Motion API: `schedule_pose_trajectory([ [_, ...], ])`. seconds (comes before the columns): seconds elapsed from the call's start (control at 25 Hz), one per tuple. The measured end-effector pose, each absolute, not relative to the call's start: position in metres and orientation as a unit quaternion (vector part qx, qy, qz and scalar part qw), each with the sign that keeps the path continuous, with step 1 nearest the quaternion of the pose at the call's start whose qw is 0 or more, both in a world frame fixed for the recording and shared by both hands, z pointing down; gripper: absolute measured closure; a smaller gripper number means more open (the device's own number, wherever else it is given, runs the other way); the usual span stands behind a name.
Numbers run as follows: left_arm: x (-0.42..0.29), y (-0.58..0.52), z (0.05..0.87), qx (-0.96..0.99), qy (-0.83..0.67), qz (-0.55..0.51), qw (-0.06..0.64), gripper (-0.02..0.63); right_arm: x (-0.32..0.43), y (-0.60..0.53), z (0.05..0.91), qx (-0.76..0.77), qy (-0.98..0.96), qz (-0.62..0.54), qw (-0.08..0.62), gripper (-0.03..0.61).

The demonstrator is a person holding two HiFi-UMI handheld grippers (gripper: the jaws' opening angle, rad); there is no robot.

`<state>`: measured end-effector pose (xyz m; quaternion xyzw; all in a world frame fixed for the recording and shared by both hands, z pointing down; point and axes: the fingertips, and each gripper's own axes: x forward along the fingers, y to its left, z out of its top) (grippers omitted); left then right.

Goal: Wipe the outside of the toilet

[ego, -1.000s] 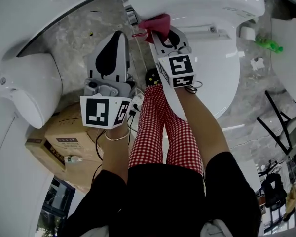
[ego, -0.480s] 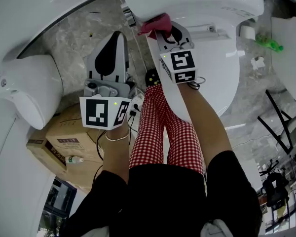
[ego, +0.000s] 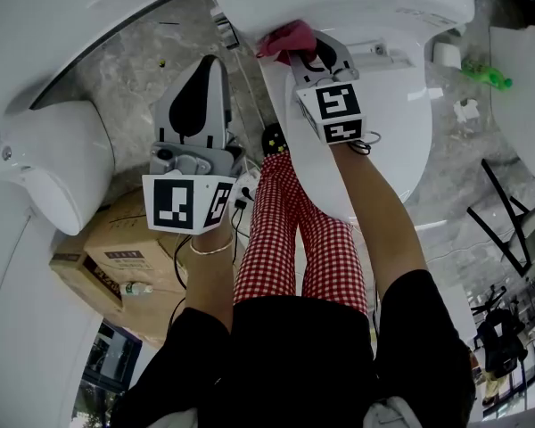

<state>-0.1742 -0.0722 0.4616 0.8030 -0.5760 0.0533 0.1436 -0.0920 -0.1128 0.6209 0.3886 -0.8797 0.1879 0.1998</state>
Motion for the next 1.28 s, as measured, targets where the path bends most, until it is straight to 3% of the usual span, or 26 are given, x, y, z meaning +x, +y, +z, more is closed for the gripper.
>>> schedule_pose_trajectory([
  [1.28, -0.126, -0.091, 0.462, 0.823, -0.548, 0.054, 0.141, 0.61, -0.009, -0.146, 0.621, 0.453, -0.848, 0.19, 0.196, 0.491],
])
